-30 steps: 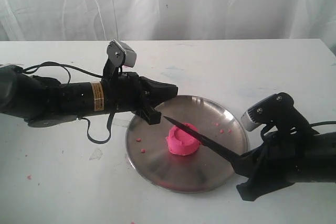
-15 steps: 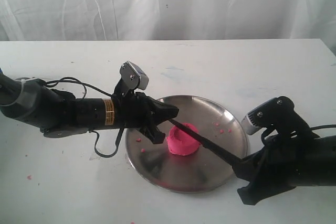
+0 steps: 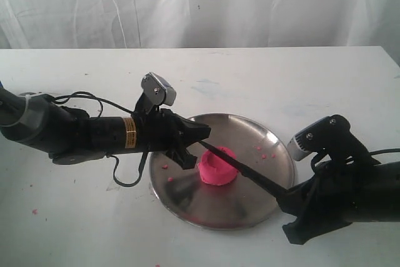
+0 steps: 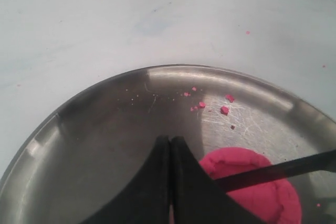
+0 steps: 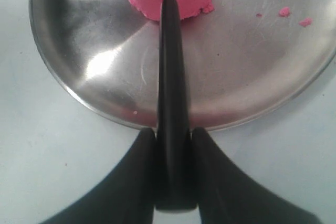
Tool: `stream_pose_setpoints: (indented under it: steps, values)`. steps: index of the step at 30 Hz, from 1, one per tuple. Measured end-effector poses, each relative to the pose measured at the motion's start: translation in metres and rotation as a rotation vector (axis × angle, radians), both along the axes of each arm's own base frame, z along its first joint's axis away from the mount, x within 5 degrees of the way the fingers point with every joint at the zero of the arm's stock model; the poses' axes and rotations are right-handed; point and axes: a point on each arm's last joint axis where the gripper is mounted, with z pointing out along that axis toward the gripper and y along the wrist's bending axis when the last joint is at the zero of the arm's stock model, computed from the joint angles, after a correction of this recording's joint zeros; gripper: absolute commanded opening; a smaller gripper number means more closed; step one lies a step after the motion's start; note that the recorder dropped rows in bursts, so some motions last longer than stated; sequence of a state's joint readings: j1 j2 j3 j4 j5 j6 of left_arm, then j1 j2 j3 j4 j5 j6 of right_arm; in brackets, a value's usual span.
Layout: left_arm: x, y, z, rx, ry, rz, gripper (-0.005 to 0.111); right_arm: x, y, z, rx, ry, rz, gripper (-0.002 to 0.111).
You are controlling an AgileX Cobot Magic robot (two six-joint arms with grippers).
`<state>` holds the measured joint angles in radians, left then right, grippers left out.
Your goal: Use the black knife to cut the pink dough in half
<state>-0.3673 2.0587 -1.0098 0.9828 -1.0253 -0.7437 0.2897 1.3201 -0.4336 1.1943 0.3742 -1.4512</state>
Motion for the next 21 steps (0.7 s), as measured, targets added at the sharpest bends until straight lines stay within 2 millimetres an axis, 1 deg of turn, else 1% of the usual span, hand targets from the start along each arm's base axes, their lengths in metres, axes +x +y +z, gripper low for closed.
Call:
stream_pose_setpoints:
  steps: [9,21]
  values:
    - [0.007,-0.001,-0.011,-0.002,0.019,0.024,0.0,0.0,0.0,0.0,0.003,0.004,0.004,0.0]
    - [0.009,-0.002,-0.009,-0.001,0.003,0.014,0.0,0.0,0.0,0.0,0.003,0.004,0.004,0.0]
